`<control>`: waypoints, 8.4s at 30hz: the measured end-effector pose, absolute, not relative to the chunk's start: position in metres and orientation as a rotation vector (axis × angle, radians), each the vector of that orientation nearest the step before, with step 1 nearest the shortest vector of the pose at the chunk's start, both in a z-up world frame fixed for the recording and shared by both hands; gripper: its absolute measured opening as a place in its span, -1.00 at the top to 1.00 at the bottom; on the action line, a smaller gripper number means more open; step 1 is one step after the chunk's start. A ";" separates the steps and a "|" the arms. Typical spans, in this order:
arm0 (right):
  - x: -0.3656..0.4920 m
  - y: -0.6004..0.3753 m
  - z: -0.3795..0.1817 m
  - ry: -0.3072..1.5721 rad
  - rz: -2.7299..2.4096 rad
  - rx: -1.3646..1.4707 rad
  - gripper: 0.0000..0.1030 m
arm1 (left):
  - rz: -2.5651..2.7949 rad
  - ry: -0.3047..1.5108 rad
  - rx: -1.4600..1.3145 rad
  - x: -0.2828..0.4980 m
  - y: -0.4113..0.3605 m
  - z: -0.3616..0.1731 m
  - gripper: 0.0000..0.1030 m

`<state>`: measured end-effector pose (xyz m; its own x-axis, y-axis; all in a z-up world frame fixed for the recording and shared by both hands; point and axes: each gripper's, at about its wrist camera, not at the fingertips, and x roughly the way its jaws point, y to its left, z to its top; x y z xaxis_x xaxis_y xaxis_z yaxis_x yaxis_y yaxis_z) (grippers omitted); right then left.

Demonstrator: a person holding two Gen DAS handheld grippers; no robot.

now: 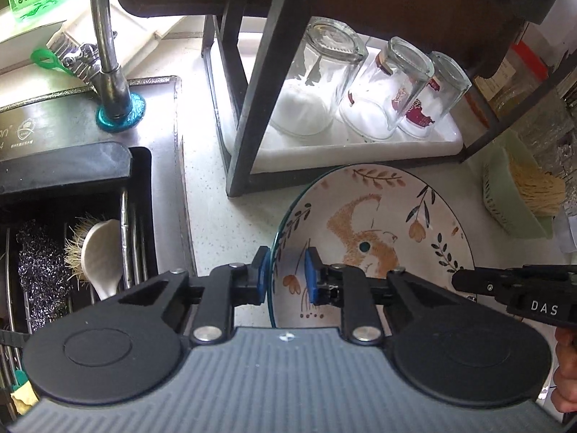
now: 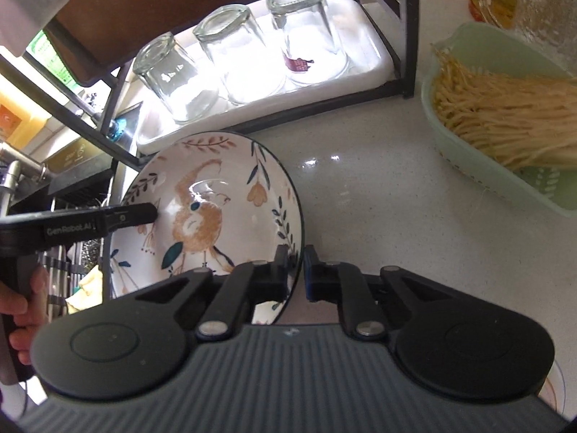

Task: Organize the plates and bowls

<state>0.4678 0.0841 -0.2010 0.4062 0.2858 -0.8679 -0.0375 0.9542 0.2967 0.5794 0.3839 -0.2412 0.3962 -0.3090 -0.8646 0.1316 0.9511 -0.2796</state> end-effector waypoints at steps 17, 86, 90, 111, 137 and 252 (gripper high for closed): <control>0.445 0.051 -0.174 1.140 0.197 0.424 0.76 | -0.371 1.193 -0.318 0.574 0.386 -0.222 0.52; 0.335 -0.075 -0.180 1.233 0.356 0.380 0.74 | -0.222 1.103 -0.185 0.423 0.213 -0.174 0.52; 0.332 -0.075 -0.181 1.231 0.363 0.340 0.73 | -0.221 1.099 -0.124 0.418 0.204 -0.173 0.52; 0.328 -0.078 -0.169 1.172 0.307 0.304 0.71 | -0.200 1.088 0.151 0.414 0.171 -0.180 0.51; 0.310 -0.086 -0.093 0.914 0.213 0.187 0.71 | -0.281 0.956 -0.041 0.407 0.172 -0.110 0.52; 0.259 -0.341 -0.172 0.846 0.013 0.273 0.65 | -0.375 1.180 -0.285 0.416 -0.125 -0.206 0.68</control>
<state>0.2591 -0.3414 -0.1718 0.6648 0.1200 -0.7373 0.0966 0.9649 0.2440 0.4162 -0.1252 -0.2060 0.3311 -0.4286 -0.8406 0.1352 0.9032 -0.4073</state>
